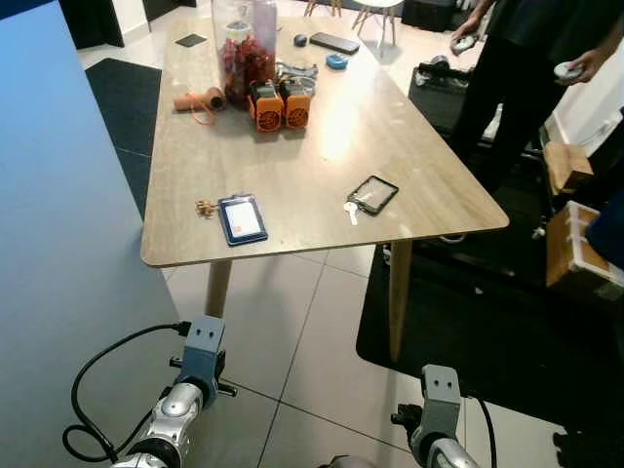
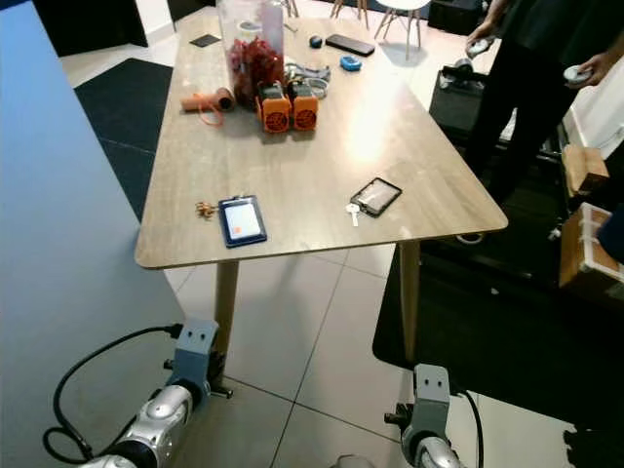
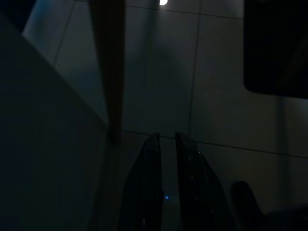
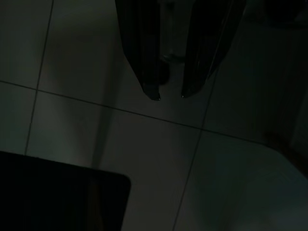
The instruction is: Hang keys on a hook
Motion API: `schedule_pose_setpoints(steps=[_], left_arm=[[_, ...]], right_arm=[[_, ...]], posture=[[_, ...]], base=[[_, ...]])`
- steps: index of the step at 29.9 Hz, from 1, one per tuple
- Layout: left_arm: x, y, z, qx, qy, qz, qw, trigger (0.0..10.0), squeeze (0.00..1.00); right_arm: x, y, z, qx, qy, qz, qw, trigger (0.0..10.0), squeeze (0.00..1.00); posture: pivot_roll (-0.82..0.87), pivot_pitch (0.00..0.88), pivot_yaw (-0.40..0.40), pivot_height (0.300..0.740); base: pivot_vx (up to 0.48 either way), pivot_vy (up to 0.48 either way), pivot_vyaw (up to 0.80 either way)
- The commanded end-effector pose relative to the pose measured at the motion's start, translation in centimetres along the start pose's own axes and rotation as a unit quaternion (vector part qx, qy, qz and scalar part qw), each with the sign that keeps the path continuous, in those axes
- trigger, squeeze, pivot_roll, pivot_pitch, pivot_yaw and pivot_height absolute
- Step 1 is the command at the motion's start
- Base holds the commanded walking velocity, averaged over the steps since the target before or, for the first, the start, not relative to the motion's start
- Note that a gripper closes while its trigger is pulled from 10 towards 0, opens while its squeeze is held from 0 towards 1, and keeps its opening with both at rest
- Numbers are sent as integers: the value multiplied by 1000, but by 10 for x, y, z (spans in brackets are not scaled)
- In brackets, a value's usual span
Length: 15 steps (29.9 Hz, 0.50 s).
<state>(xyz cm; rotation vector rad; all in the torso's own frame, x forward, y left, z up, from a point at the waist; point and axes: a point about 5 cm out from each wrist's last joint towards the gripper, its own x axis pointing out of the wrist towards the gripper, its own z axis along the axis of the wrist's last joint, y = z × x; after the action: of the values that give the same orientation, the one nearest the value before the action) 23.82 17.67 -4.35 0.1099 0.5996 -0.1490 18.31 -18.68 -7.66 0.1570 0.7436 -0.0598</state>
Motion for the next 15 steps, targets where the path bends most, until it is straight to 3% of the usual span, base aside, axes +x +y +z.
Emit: schedule_pose_setpoints(steps=[1,15], left_arm=[[-1,-2,-5,3,12,-2,1000,10000,0],[-1,-2,-5,-1,16,5,1000,10000,0]], right_arm=[[-1,-2,-2,-3,5,-2,1000,10000,0],[-1,0,-4,-6,7,2,1000,10000,0]], posture=[[50,44,-26,740],[50,53,-26,740]], base=[[0,0,0],[0,0,0]])
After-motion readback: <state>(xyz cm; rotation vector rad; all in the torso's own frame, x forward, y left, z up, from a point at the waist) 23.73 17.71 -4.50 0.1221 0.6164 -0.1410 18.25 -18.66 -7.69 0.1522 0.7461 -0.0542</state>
